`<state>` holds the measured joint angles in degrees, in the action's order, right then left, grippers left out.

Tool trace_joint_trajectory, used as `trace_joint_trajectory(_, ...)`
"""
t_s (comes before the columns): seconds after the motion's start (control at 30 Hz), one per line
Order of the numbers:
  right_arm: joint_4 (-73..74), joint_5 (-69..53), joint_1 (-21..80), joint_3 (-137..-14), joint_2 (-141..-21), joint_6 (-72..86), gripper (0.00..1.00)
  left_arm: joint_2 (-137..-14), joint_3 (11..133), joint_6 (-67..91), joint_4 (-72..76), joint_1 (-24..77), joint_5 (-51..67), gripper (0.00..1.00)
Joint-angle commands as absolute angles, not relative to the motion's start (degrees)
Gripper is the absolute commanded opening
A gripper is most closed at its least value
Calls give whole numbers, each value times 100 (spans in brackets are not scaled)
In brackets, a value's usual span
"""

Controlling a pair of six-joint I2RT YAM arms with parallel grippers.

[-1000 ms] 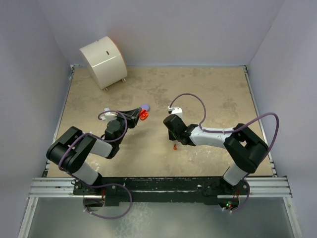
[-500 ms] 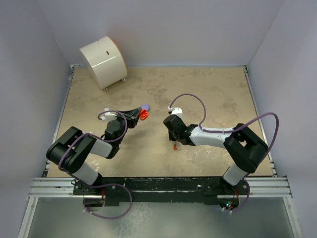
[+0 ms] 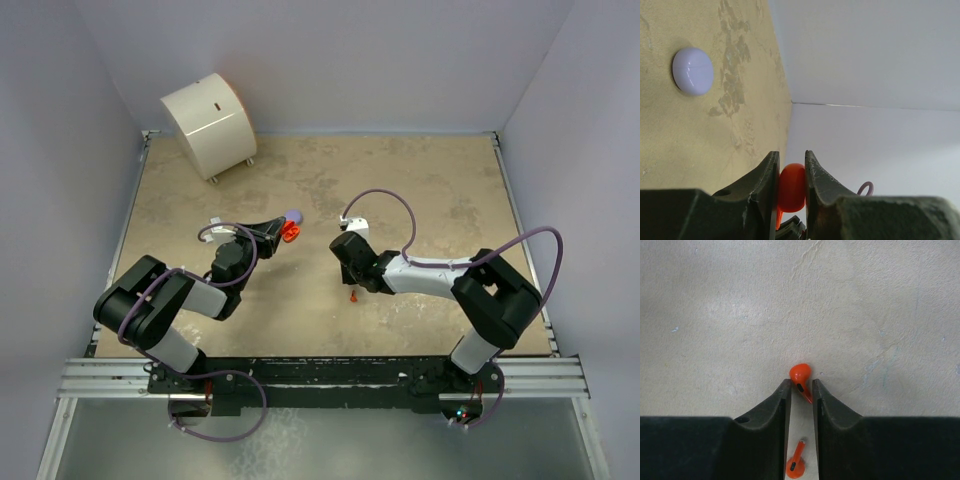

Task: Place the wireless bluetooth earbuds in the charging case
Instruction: Pick up the earbud from the center of the board.

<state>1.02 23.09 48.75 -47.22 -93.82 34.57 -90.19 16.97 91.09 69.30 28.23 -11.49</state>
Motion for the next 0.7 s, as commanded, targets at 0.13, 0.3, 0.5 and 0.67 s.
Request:
trace_joint_trajectory(0.13,174,2535,4904,-4917,-9394,3438,26,-8868,1677,9157,7198,2786,-1164,0)
trace_joint_trajectory(0.3,172,2551,4909,-4952,-9401,3420,27,-8876,1672,9157,7198,2786,-1162,0)
trace_joint_trajectory(0.5,193,2564,4905,-5006,-9382,3395,28,-8877,1670,9156,7208,2786,-1167,0)
trace_joint_trajectory(0.67,214,2577,4904,-5048,-9395,3380,28,-8863,1651,9160,7220,2787,-1178,0)
